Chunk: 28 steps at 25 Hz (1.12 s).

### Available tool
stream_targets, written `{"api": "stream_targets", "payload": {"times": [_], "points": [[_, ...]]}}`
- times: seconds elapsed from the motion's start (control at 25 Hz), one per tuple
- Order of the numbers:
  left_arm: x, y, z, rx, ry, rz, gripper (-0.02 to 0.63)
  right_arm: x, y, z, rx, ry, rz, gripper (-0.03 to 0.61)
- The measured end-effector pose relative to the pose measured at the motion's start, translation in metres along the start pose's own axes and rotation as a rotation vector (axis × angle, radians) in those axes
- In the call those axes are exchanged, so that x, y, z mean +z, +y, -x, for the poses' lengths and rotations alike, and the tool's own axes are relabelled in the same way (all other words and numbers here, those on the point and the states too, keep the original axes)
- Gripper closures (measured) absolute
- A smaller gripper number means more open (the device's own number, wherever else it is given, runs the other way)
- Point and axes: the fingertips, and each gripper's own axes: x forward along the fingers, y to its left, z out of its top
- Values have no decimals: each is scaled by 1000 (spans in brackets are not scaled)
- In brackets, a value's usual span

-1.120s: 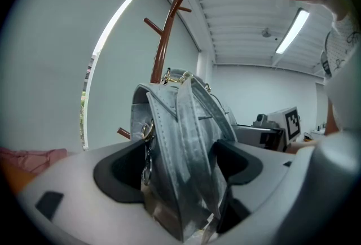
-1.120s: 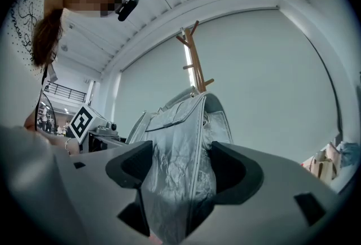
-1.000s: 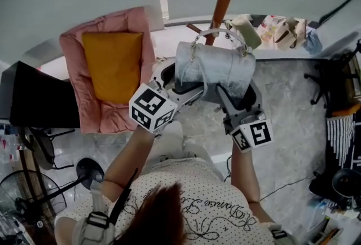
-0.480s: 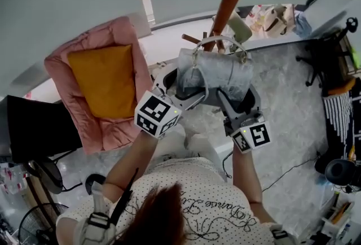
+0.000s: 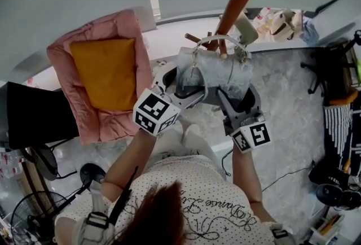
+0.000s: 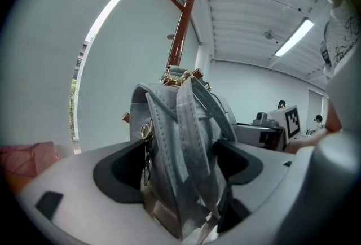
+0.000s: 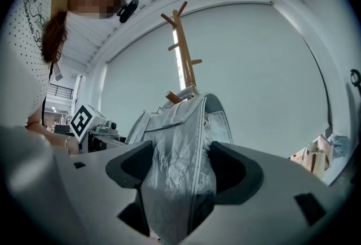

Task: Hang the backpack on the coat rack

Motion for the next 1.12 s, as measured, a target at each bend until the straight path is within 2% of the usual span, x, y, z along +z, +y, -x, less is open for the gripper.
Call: {"api": "stream_targets", "payload": {"times": [0.72, 1.12], "points": [[-16, 9, -11, 30, 87, -7, 225, -14, -11, -8, 37, 29, -64, 247], [-17, 9, -19, 23, 98, -20, 224, -16, -18, -7, 29, 29, -91, 249]]}}
